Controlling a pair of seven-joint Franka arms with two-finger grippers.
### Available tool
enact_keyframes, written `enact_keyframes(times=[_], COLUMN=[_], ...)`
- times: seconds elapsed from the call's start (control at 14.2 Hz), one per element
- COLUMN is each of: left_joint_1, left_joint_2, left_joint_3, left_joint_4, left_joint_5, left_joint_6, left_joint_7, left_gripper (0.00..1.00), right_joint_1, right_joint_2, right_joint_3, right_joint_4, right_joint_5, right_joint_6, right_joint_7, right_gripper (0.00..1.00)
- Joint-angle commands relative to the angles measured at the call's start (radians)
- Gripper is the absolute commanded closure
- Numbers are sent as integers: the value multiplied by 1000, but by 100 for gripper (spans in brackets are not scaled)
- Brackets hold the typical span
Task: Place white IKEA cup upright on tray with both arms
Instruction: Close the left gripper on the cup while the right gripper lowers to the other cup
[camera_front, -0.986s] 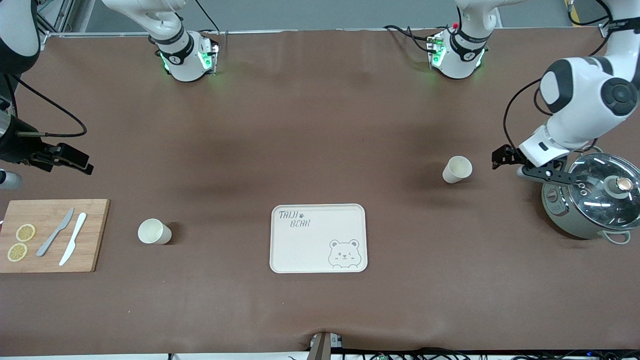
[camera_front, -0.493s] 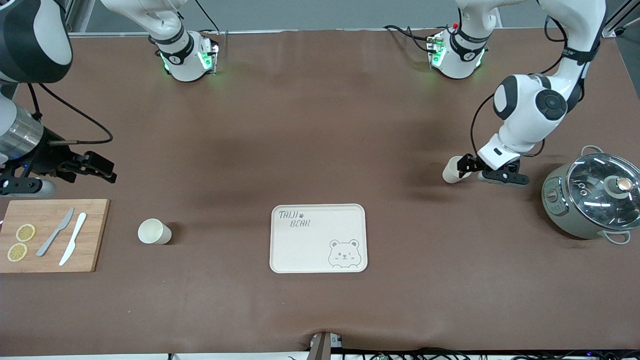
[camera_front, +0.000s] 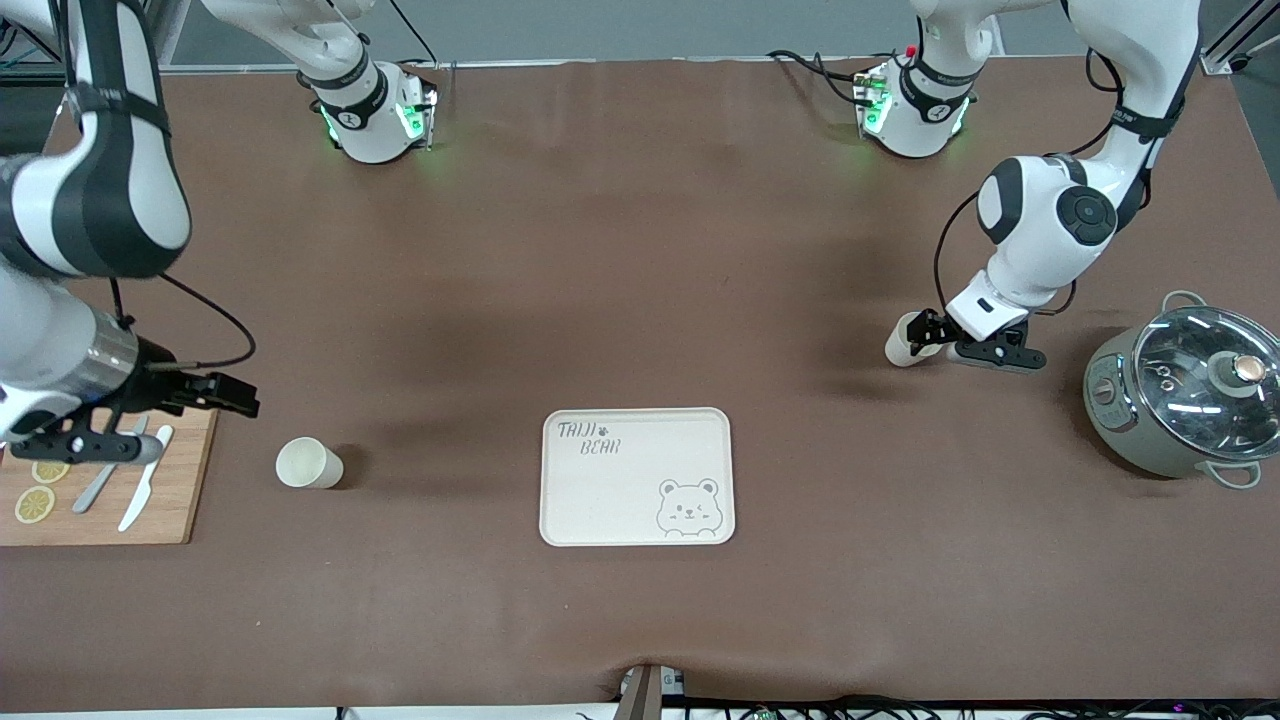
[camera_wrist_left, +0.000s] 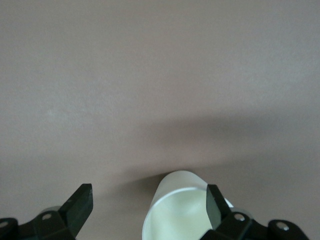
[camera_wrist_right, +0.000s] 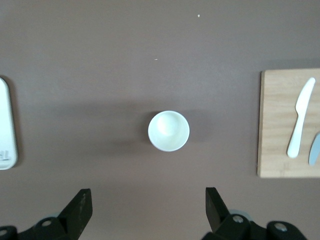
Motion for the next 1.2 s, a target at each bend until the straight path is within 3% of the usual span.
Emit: enact_keyframes(times=[0.0, 0.21, 0.77, 1.13], left_joint_1=[5, 8, 16, 16], left_joint_2=[-40, -30, -63, 22], left_joint_3=[-3, -3, -3, -3], left_joint_4=[-55, -65, -110, -66], left_joint_5=[-5, -5, -5, -4], left_joint_6=[27, 60, 58, 57], left_joint_7=[-2, -2, 10, 33], left_gripper=[0, 0, 0, 0], right_joint_1=[-61, -111, -109, -108], right_joint_2=[68, 142, 282, 306], right_joint_3=[8, 10, 10, 10], right_joint_4=[42, 40, 43, 42], right_joint_5=[0, 14, 13, 13], right_joint_6=[62, 110, 259, 261], right_joint_7=[-97, -188, -192, -198], right_gripper=[0, 0, 0, 0])
